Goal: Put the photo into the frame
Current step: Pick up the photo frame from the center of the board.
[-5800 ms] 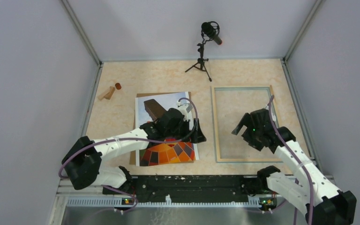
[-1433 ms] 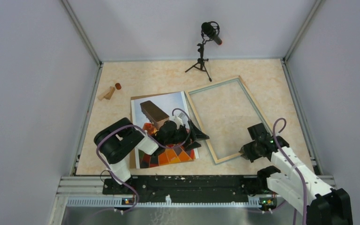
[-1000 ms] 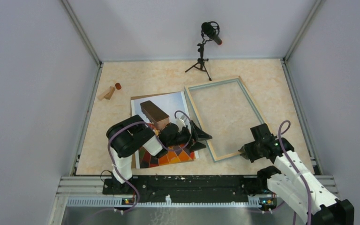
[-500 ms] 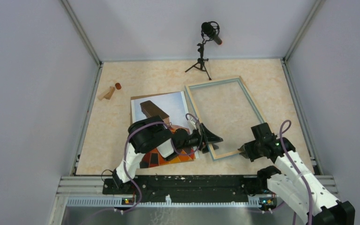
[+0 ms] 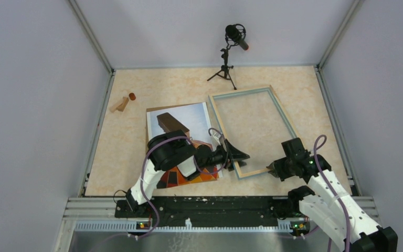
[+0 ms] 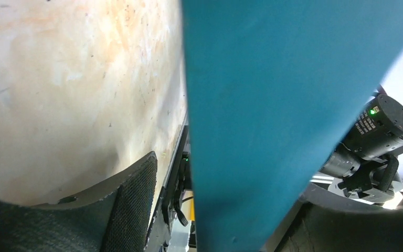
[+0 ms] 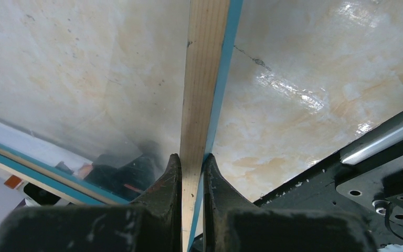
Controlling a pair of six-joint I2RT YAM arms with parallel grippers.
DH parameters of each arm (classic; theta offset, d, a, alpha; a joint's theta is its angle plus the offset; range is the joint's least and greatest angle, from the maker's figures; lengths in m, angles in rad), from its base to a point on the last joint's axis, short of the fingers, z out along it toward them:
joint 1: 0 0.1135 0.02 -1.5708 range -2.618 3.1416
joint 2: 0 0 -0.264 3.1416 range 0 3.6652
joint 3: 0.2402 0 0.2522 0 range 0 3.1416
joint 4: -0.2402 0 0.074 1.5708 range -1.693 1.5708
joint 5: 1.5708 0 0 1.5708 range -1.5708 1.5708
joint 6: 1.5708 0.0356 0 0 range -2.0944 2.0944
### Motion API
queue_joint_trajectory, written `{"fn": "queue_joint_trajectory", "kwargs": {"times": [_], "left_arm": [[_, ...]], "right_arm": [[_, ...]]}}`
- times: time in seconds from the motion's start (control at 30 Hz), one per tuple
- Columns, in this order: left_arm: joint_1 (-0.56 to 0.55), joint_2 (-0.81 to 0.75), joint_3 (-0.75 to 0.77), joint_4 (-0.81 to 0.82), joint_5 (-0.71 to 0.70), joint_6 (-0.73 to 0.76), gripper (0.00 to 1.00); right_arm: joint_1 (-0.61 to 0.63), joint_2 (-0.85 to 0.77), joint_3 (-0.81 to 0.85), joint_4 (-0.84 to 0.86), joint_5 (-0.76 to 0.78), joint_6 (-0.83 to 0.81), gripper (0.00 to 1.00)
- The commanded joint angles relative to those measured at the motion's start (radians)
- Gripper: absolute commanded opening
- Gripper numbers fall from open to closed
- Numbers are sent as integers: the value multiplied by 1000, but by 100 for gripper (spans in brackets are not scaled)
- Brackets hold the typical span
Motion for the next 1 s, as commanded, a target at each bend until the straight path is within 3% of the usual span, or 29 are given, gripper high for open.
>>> {"fn": "queue_joint_trajectory", "kwargs": {"times": [0.0, 0.1, 0.3, 0.47, 0.63, 0.97], "left_arm": [[-7, -8, 36, 282, 54, 24, 71], [-6, -26, 44, 282, 70, 65, 71], [-4, -62, 45, 284, 99, 86, 83], [-4, -99, 19, 284, 76, 24, 98], [-4, -149, -27, 284, 28, -17, 98], [-13, -145, -9, 283, 39, -74, 79]], "right_arm": [[-2, -44, 23, 94, -28, 8, 0], [-2, -62, 16, 87, -28, 10, 0], [-3, -83, 21, 62, -29, 6, 0], [-1, -103, 23, 49, -29, 3, 0], [-1, -113, 18, 52, -28, 8, 0], [-2, -110, 14, 63, -51, 13, 0]]}}
